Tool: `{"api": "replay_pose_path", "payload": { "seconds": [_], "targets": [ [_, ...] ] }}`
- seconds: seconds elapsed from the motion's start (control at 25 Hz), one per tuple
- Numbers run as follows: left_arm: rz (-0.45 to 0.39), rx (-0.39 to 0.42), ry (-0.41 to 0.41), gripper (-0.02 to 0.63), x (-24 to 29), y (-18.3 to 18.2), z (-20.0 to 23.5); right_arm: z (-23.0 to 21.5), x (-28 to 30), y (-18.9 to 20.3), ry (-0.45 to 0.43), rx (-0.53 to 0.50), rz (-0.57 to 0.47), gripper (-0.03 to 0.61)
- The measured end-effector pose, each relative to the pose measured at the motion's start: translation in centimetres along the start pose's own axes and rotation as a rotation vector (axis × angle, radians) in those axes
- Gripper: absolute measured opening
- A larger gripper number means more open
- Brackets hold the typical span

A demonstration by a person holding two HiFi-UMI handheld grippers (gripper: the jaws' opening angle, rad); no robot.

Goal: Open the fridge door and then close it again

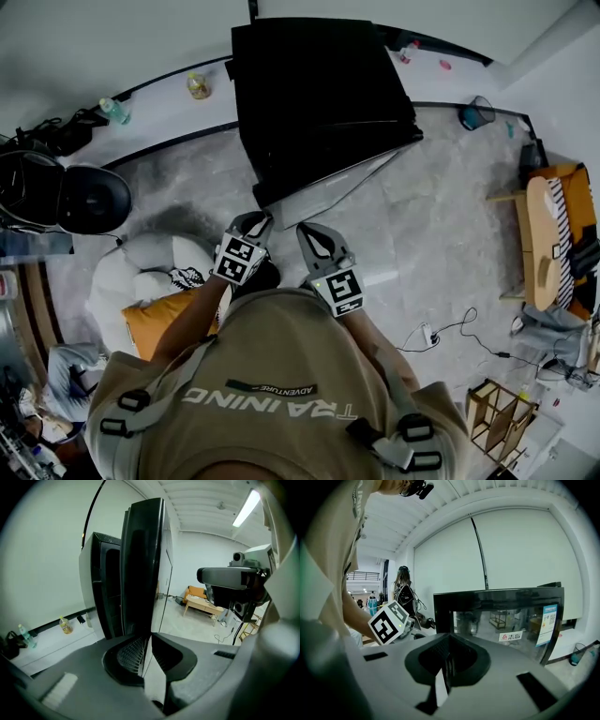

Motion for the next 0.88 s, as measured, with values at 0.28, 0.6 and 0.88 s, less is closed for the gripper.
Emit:
{"api": "replay_pose_path", "payload": {
  "seconds": [0.28,0.6,0.88],
  "targets": [
    [-0.001,-0.038,-0.039,0.043,-0.6,1.3,-4.9,0.1,-4.8,2.0,-0.048,-0.005,-0.025,-0.005],
    [-0.012,-0.049,-0.107,0.04,-1.3,2.8,-10.3,1.3,-10.0,4.2,-0.079,0.004,-0.047,-0.005],
    [-0.002,-0.066,-0.131,0.038,-2.0,3.5,-13.1,2.9,-13.7,5.7,-0.075,-0.034,-0.014,-0.005]
  ]
}}
Point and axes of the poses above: the fingertips, and each gripper's own axes: x forward along the fingers, z to its left, y out of its underside, the point moved 6 cm from there along -x, backward along the fingers, and after that the axes turned 6 degrees about -x, right-handed, at the moved point
